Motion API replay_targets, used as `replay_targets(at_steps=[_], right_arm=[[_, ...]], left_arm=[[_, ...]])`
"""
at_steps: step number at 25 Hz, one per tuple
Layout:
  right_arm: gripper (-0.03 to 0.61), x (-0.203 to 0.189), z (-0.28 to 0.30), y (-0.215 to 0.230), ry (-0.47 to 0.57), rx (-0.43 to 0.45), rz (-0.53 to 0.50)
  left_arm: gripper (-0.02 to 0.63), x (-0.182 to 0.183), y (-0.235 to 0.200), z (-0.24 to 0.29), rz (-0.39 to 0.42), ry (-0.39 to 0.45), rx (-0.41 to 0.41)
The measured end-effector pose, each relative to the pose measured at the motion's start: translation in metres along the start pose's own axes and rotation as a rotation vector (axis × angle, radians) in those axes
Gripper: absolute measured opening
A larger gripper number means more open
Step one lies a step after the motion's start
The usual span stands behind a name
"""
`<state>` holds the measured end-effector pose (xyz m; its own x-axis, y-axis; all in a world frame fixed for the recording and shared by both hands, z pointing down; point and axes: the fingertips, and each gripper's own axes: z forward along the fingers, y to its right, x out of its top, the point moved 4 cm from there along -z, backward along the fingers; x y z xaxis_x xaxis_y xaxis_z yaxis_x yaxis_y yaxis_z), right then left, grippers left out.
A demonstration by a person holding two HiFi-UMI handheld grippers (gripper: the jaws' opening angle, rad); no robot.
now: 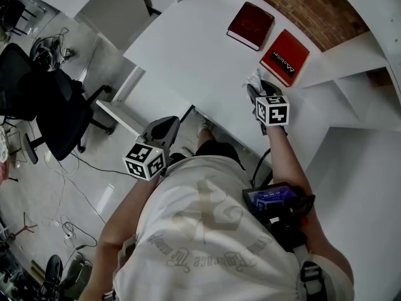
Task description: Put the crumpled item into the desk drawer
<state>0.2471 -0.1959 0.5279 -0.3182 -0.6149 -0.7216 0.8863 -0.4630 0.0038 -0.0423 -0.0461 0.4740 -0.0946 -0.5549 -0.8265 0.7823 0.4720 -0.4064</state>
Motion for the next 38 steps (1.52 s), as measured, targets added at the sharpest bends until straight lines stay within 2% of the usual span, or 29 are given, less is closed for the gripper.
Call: replay_targets(at_steps=[18,26,38], right_arm=[[0.224,0.022,-0.005,-0.088,0.043,0.098,-0.095],[0.223,0.026,-0.005,-0.133,0.031,0.151,-0.137],[0.223,0.048,0.019,-0.185,0.028,0.271,-0.235]], left_arm=[[0.021,-0.021,-0.009,-0.073,-0.008,0.072,0.079],[0.021,-0.03,-0.011,-0.112,-0.042,0.106,0.134],[0.021,-0.038,-0.023,-0.139,-0.103,0.177,0.244]])
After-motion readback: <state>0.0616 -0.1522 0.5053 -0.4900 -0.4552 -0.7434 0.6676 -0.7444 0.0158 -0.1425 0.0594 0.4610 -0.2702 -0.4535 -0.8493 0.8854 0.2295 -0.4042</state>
